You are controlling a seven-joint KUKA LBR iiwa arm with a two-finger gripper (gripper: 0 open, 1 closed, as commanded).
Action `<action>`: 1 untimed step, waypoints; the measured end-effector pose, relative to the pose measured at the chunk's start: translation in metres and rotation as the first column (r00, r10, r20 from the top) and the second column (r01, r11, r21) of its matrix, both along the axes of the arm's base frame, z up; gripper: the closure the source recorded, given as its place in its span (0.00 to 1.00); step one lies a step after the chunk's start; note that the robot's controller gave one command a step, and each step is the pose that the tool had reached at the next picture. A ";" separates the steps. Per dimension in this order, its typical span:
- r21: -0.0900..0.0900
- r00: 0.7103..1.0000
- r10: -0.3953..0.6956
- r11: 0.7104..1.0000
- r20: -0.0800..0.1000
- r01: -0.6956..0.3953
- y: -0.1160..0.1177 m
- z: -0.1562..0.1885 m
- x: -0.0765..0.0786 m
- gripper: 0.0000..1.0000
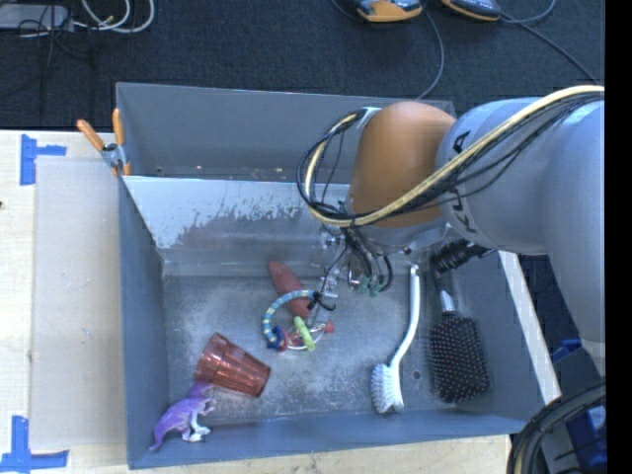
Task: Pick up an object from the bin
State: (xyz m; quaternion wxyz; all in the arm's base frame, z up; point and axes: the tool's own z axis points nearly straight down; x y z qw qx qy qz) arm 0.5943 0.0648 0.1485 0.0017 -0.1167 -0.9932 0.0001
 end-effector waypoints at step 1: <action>0.001 0.997 -0.073 0.997 0.005 0.073 0.005 -0.066 0.010 0.00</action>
Offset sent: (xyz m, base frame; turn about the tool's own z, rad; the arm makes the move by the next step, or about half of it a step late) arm 0.0034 0.0034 -0.0785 0.1329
